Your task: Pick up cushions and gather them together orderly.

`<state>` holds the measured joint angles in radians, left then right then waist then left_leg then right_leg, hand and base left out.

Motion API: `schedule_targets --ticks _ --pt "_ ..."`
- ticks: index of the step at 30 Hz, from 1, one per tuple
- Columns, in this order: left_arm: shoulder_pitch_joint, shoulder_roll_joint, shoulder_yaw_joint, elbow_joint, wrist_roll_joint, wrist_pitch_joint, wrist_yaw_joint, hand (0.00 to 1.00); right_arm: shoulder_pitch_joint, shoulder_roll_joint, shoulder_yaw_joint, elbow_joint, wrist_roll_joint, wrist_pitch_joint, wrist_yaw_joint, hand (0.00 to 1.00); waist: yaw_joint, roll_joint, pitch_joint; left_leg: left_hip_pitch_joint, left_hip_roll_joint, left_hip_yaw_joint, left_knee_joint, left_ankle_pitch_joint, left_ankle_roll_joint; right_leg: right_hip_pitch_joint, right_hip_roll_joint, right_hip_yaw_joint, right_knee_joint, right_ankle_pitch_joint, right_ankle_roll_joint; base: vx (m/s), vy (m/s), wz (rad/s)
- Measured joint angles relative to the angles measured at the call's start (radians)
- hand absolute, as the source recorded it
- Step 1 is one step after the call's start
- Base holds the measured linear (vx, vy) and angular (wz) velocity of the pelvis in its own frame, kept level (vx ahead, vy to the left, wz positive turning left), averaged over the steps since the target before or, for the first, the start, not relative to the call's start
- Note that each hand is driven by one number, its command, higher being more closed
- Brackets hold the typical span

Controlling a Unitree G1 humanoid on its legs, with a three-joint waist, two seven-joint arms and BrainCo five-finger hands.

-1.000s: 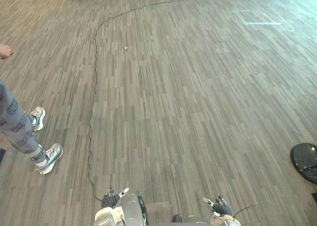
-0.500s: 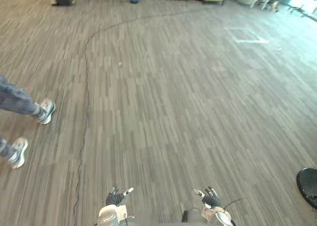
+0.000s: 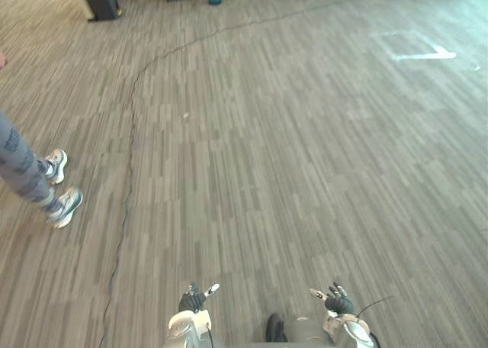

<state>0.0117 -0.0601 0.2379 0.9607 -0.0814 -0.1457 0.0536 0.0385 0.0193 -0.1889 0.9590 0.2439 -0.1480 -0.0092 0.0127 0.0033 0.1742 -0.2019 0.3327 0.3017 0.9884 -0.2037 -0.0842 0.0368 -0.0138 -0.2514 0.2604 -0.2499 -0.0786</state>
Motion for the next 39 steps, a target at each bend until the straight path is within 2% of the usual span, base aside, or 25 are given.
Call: schedule_targets --ticks 3,4,5,6,9,11,13,14,15,17,18,20,22,23,24,25,28,29,31,32,34,35,36,37,39 --pt "-0.001 0.001 -0.008 -0.019 -0.002 -0.004 0.002 0.00 -0.007 0.021 -0.003 0.001 0.003 0.001 -0.002 0.00 0.021 0.005 0.000 -0.091 -0.057 0.069 -0.352 -0.017 0.013 0.105 -0.010 0.054 -0.092 -0.002 0.014 0.52 0.061 -0.52" --pt "-0.001 0.000 -0.017 -0.025 -0.002 -0.009 0.002 0.00 -0.001 0.026 -0.003 0.000 0.000 0.000 -0.002 0.00 0.037 0.004 -0.001 -0.095 -0.094 0.064 -0.535 0.015 0.005 0.133 -0.023 0.080 -0.113 -0.015 0.040 0.48 0.174 -0.76" --pt "0.000 0.000 -0.021 -0.028 -0.003 -0.015 0.003 0.00 0.003 0.026 0.000 0.003 -0.004 0.001 -0.003 0.00 0.048 0.004 -0.002 -0.103 -0.120 0.028 -0.632 0.096 0.003 0.155 -0.034 0.110 -0.127 -0.038 0.064 0.59 0.280 -0.90" --pt "0.004 -0.002 -0.021 -0.027 -0.003 -0.018 0.003 0.00 0.005 0.022 0.006 0.008 -0.007 0.001 -0.004 0.00 0.053 -0.006 -0.013 -0.094 -0.149 -0.009 -0.641 0.171 0.001 0.166 -0.045 0.148 -0.128 -0.056 0.076 0.51 0.259 -0.75" --pt "0.005 0.026 -0.021 -0.026 -0.003 -0.017 0.005 0.00 0.020 0.042 0.009 0.023 -0.009 0.003 -0.006 0.00 0.044 -0.060 -0.049 -0.099 -0.179 0.020 -0.551 0.066 0.055 0.150 -0.102 0.248 -0.081 -0.033 0.077 0.58 0.276 -0.46" --pt "0.000 0.041 -0.024 -0.019 -0.008 -0.014 0.005 0.00 0.041 0.049 0.006 0.022 -0.009 0.003 -0.006 0.00 0.045 -0.089 -0.060 -0.039 -0.191 0.058 -0.522 0.018 0.072 0.091 -0.125 0.304 0.106 -0.013 0.111 0.53 0.260 -0.54" --pt "0.002 0.053 -0.035 0.008 -0.012 -0.012 0.006 0.00 0.041 0.040 0.009 0.007 -0.010 0.000 -0.001 0.00 0.046 -0.091 -0.055 0.077 -0.192 0.116 -0.567 -0.029 0.076 -0.083 -0.143 0.320 0.520 0.108 0.240 0.48 0.179 -0.80" --pt "-0.001 0.056 -0.046 0.022 -0.013 -0.006 0.007 0.00 0.040 0.040 0.008 -0.005 -0.010 -0.001 0.003 0.00 0.038 -0.081 -0.046 0.141 -0.192 0.131 -0.586 -0.056 0.073 -0.161 -0.152 0.305 0.692 0.121 0.257 0.45 0.101 -0.64" --pt "-0.002 0.056 -0.062 0.035 -0.019 0.004 0.008 0.00 0.040 0.039 0.006 -0.020 -0.011 -0.001 0.007 0.00 0.028 -0.078 -0.043 0.216 -0.191 0.143 -0.610 -0.075 0.071 -0.213 -0.171 0.249 0.806 0.098 0.220 0.56 0.093 -0.57" --pt "0.001 0.050 -0.076 0.045 -0.019 0.005 0.007 0.00 0.043 0.038 0.006 -0.042 -0.021 -0.001 0.011 0.00 0.026 -0.071 -0.043 0.347 -0.181 0.193 -0.687 -0.091 0.054 -0.306 -0.193 0.124 0.849 0.045 0.154 0.45 0.058 -0.49" --pt "-0.002 0.047 -0.076 0.045 -0.019 0.005 0.006 0.00 0.041 0.039 0.006 -0.052 -0.040 -0.005 0.012 0.00 0.022 -0.067 -0.045 0.391 -0.172 0.211 -0.728 -0.108 0.027 -0.364 -0.196 0.057 0.818 0.019 0.138 0.43 0.033 -0.41" --pt "-0.006 0.042 -0.073 0.054 -0.018 0.006 0.005 0.00 0.028 0.036 0.001 -0.050 -0.048 -0.009 0.015 0.00 0.015 -0.074 -0.040 0.470 -0.173 0.243 -0.790 -0.109 0.021 -0.435 -0.197 -0.045 0.649 -0.008 0.101 0.46 -0.033 -0.24" --pt "-0.008 0.027 -0.073 0.056 -0.014 0.007 0.001 0.00 0.017 0.019 0.000 -0.053 -0.048 -0.009 0.016 0.00 -0.012 -0.065 -0.040 0.527 -0.168 0.250 -0.832 -0.109 0.021 -0.471 -0.188 -0.126 0.393 0.039 0.075 0.67 -0.191 0.06" --pt "-0.011 0.018 -0.076 0.055 -0.002 0.007 0.000 0.00 0.022 0.014 -0.002 -0.062 -0.049 -0.008 0.015 0.00 -0.017 -0.063 -0.040 0.580 -0.185 0.253 -0.870 -0.104 0.012 -0.475 -0.170 -0.128 0.227 0.213 0.012 0.73 -0.224 -0.02" --pt "-0.014 0.007 -0.072 0.059 0.003 0.007 0.000 0.00 0.016 0.007 -0.003 -0.062 -0.049 -0.007 0.015 0.00 -0.016 -0.045 -0.035 0.601 -0.171 0.254 -0.883 -0.093 -0.005 -0.464 -0.143 -0.129 0.238 0.197 -0.035 0.72 -0.224 -0.41" --pt "-0.021 -0.001 -0.068 0.074 0.011 0.007 -0.010 0.00 -0.004 -0.012 -0.004 -0.058 -0.049 -0.006 0.013 0.00 -0.011 -0.003 -0.038 0.613 -0.143 0.258 -0.875 -0.033 -0.045 -0.469 -0.119 -0.145 0.280 0.151 -0.053 0.46 -0.153 -0.49" --pt "-0.032 -0.003 -0.059 0.079 0.022 0.007 -0.016 0.00 -0.021 -0.023 -0.008 -0.048 -0.049 0.000 0.013 0.00 -0.027 0.018 -0.031 0.629 -0.120 0.206 -0.802 0.096 -0.097 -0.446 -0.102 -0.141 0.359 0.045 -0.073 0.52 -0.245 -0.42" --pt "-0.029 0.002 -0.050 0.069 0.023 0.006 -0.017 0.00 -0.016 -0.013 0.000 -0.041 -0.049 0.008 0.017 0.00 -0.026 0.028 -0.024 0.481 -0.023 0.049 -0.399 0.245 -0.072 -0.329 -0.026 -0.113 0.274 0.005 -0.059 0.50 -0.252 -0.61" --pt "-0.027 0.003 -0.037 0.069 0.023 0.006 -0.021 0.00 -0.016 -0.005 0.006 -0.039 -0.048 0.011 0.017 0.00 -0.015 0.032 -0.011 0.345 0.006 -0.027 -0.081 0.246 -0.064 -0.242 0.023 -0.074 0.207 -0.001 -0.063 0.50 -0.170 -0.87" --pt "-0.013 0.002 -0.018 0.062 0.020 0.008 -0.018 0.00 -0.017 0.009 0.016 -0.030 -0.047 0.012 0.014 0.00 -0.004 0.021 -0.001 0.222 0.009 -0.039 0.122 0.184 -0.069 -0.150 0.052 -0.026 0.152 -0.017 -0.089 0.41 -0.050 -1.06" --pt "-0.002 0.005 -0.019 0.028 0.020 0.004 -0.016 0.00 -0.016 0.012 0.048 -0.025 -0.046 0.013 0.011 0.00 -0.002 0.012 0.004 0.094 -0.011 -0.046 0.138 0.113 -0.029 -0.052 0.075 0.027 0.075 -0.023 -0.094 0.44 0.000 -1.09" --pt "0.005 0.003 -0.018 -0.002 0.014 -0.002 -0.015 0.00 -0.017 0.017 0.063 -0.015 -0.045 0.019 0.010 0.00 0.018 0.012 0.002 0.005 -0.016 -0.002 0.056 0.053 -0.002 0.017 0.090 0.096 0.020 -0.026 -0.085 0.41 0.050 -1.24" --pt "0.007 0.001 -0.018 -0.012 0.011 -0.003 -0.014 0.00 -0.017 0.020 0.065 -0.008 -0.045 0.019 0.010 0.00 0.027 0.011 0.001 -0.016 -0.018 0.014 0.004 0.039 0.008 0.035 0.090 0.121 0.007 -0.027 -0.078 0.43 0.089 -1.43" --pt "0.008 -0.001 -0.016 -0.025 0.009 -0.005 -0.014 0.00 -0.017 0.021 0.071 0.002 -0.045 0.023 0.009 0.00 0.039 0.012 0.000 -0.051 -0.034 0.020 -0.134 0.019 0.025 0.069 0.089 0.168 -0.015 -0.029 -0.052 0.48 0.142 -1.09" --pt "0.010 -0.002 -0.005 -0.037 0.000 -0.016 -0.011 0.00 -0.013 0.027 0.072 0.002 -0.046 0.025 0.007 0.00 0.048 0.010 -0.002 -0.097 -0.087 -0.027 -0.446 0.019 0.015 0.124 0.077 0.243 -0.048 -0.057 -0.017 0.59 0.229 -1.13"
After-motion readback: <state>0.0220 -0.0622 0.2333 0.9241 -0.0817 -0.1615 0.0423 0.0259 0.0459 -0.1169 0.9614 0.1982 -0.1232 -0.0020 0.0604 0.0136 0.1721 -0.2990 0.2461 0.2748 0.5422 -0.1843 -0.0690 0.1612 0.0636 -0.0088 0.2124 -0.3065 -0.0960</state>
